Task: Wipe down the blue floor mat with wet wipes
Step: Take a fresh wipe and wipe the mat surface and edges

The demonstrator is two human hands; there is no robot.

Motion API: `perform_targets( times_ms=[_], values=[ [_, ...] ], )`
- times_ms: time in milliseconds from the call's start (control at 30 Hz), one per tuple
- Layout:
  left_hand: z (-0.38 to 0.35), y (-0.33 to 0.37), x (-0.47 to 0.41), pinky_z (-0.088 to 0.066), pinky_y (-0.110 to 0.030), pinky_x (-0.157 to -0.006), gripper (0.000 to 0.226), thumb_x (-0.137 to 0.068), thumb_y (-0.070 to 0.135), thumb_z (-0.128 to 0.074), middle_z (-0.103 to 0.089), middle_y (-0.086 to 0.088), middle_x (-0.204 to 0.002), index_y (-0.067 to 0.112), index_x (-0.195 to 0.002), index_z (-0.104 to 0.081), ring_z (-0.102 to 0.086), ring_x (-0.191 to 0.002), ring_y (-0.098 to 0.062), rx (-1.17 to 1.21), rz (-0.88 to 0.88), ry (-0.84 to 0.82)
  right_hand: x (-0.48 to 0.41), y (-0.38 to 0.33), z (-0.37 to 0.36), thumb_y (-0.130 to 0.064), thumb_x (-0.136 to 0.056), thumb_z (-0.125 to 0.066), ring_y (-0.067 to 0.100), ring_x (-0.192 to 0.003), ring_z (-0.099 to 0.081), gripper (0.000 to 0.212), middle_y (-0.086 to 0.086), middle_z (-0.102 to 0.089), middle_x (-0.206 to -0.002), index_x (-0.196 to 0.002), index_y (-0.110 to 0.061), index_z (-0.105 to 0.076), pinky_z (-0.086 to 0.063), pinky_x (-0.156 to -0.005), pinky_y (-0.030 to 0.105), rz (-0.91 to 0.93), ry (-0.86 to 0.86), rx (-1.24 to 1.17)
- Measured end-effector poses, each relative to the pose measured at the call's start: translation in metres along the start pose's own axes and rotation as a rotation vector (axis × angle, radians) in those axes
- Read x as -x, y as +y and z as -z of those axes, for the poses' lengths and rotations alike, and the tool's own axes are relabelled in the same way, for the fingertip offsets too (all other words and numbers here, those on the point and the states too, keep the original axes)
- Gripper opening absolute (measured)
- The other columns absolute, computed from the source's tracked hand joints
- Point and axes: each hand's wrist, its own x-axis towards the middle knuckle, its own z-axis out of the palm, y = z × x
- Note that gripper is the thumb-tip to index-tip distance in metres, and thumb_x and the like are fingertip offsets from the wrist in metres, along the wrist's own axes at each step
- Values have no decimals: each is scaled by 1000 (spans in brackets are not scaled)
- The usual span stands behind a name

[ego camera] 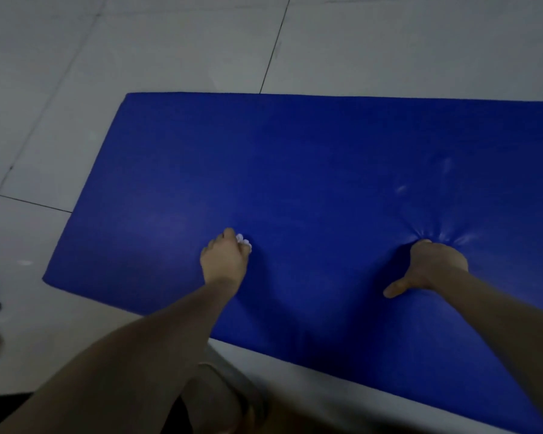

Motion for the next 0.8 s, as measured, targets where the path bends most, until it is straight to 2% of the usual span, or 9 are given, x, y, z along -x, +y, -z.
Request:
perform_targets(
  times_ms=[100, 167, 233, 300, 400, 533, 600, 700, 800],
  values=[
    [-7, 17, 13, -46, -38, -67, 23, -103, 34, -52, -66, -6, -92, 12, -95, -53, -61, -82, -26, 107, 130, 38, 2, -2, 2, -82, -33, -84, 19, -89, -56, 109, -5, -54, -105, -109, -16, -45, -43, -59, 32, 3, 2, 17],
    [-13, 37, 30, -47, -39, -67, 24, -103, 34, -49, -65, -5, -86, 13, -92, -53, -61, -79, -25, 125, 95, 56, 3, -4, 4, -81, -34, -85, 19, -92, -57, 103, -6, -53, -102, -105, -18, -45, -44, -62, 32, 2, -4, 29],
    [-18, 58, 49, -45, -39, -67, 28, -100, 35, -41, -62, -4, -78, 15, -87, -55, -58, -72, -25, 84, -20, 48, 4, -6, 6, -79, -35, -86, 19, -90, -56, 99, -7, -51, -96, -103, -19, -48, -45, -65, 33, -6, -25, 35],
    [-24, 83, 70, -44, -39, -68, 23, -96, 33, -47, -62, -3, -74, 17, -83, -57, -57, -69, -25, 14, -142, 26, 4, -8, 6, -78, -37, -87, 19, -88, -55, 96, -7, -50, -92, -103, -19, -49, -45, -66, 33, -11, -32, 41],
    [-37, 125, 104, -45, -39, -72, 12, -88, 33, -63, -64, 0, -77, 22, -85, -60, -59, -74, -23, -11, -306, -43, 3, -7, 6, -77, -37, -87, 19, -89, -54, 96, -6, -51, -97, -102, -19, -48, -46, -68, 34, -5, -25, 45],
    [-49, 168, 145, -44, -36, -78, 14, -92, 37, -60, -62, 4, -81, 24, -89, -58, -56, -78, -18, 4, -515, -145, 0, -5, 5, -79, -39, -86, 19, -93, -54, 97, -5, -50, -103, -103, -19, -44, -46, -71, 33, 1, -23, 53],
    [-49, 167, 150, -45, -34, -80, 15, -93, 38, -61, -63, 4, -81, 23, -91, -59, -56, -77, -17, -14, -621, -154, 0, -5, 4, -80, -38, -85, 18, -89, -54, 98, -6, -52, -99, -101, -18, -46, -47, -69, 33, 7, -12, 53],
    [-42, 142, 131, -42, -36, -75, 15, -86, 38, -62, -63, 3, -77, 23, -86, -61, -56, -73, -19, -28, -728, -106, 1, -2, 3, -80, -36, -85, 19, -87, -55, 95, -6, -50, -92, -96, -17, -46, -46, -66, 34, 21, 0, 42],
    [-29, 97, 97, -40, -38, -69, 12, -82, 37, -61, -64, 2, -75, 25, -83, -61, -58, -70, -23, -60, -591, -47, 1, 0, 4, -79, -36, -85, 20, -87, -55, 96, -6, -50, -93, -98, -18, -46, -46, -66, 34, 32, -3, 38]
  ],
)
